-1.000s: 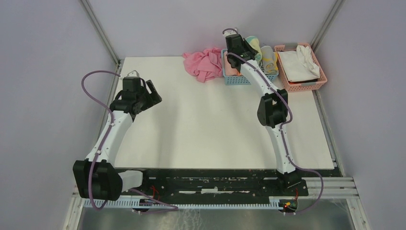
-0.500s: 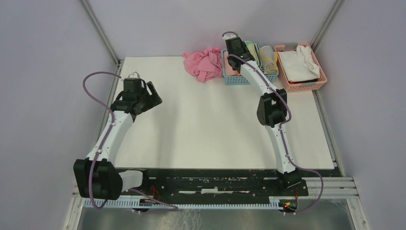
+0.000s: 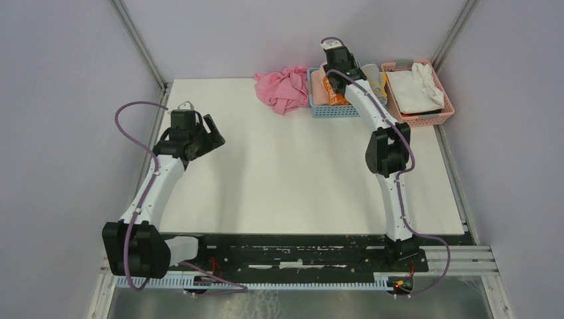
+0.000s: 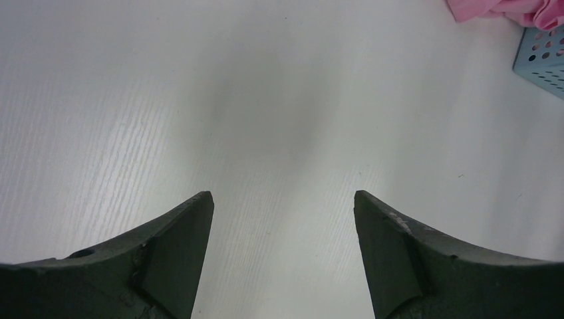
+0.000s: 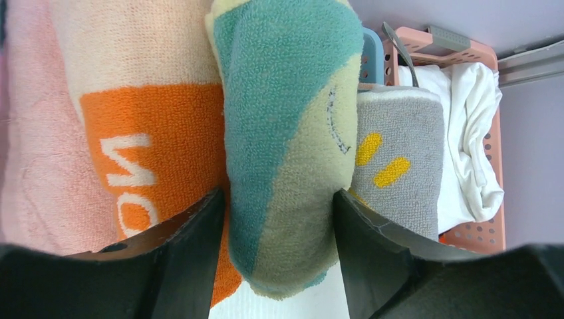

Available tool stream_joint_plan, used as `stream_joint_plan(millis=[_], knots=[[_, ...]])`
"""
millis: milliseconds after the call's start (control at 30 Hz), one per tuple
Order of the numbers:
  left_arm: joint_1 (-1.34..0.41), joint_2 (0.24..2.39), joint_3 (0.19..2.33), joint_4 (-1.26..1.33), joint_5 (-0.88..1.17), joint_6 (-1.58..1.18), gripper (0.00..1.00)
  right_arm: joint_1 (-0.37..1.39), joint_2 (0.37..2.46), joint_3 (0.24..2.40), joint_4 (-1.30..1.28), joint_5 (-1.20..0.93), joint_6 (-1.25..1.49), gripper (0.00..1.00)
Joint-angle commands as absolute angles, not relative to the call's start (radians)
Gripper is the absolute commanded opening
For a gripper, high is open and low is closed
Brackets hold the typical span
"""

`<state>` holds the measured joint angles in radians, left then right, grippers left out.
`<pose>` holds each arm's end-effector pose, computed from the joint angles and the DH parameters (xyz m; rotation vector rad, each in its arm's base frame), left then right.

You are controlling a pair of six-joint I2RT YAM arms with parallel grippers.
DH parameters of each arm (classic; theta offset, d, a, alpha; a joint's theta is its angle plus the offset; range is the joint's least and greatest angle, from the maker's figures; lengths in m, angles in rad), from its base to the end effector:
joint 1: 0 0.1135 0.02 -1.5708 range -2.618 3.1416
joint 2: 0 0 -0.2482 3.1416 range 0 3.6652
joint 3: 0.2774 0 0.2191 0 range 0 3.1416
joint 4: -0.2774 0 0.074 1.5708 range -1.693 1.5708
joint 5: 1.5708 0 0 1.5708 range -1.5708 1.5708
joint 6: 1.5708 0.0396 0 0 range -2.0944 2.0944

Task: Roll the towels
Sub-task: Place the towel in the bin, then reset both arms

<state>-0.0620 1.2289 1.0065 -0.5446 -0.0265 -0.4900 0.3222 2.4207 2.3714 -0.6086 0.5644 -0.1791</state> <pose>0.2369 -0.0137 0.2806 -0.5120 2.2938 -0.2423 0.4856 0.1398 0.2612 -0.2358 2.1499 -0.5441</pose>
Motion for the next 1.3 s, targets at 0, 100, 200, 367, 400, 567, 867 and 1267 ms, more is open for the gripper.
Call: stream_joint_plan(millis=[0,100,200,367,400,567,867,1267], knots=[[-0.052,1.197,1.005,-0.519,-0.01,-0.445,0.84,0.33,2.34,2.371,-0.606,0.511,-0.153,0.68],[-0.047,1.197,1.005,-0.517,-0.002,-0.446,0.84,0.33,2.328,2.372,-0.611,0.512,-0.15,0.7],[-0.043,1.195,1.005,-0.516,0.004,-0.444,0.84,0.33,2.287,2.356,-0.623,0.501,-0.133,0.72],[-0.04,1.179,1.005,-0.512,0.022,-0.432,0.85,0.33,2.143,2.261,-0.619,0.462,-0.1,0.82],[-0.04,1.173,1.005,-0.511,0.028,-0.429,0.85,0.33,2.101,2.215,-0.613,0.451,-0.093,0.83],[-0.04,1.125,0.999,-0.502,0.063,-0.412,0.86,0.33,1.851,1.945,-0.578,0.417,-0.037,0.93],[-0.085,0.916,0.937,-0.448,0.06,-0.37,0.91,0.324,1.267,1.41,-0.572,0.408,0.094,1.0],[-0.11,0.57,0.836,-0.491,-0.046,-0.327,0.99,0.324,0.591,0.966,-0.631,0.444,0.239,1.0]])
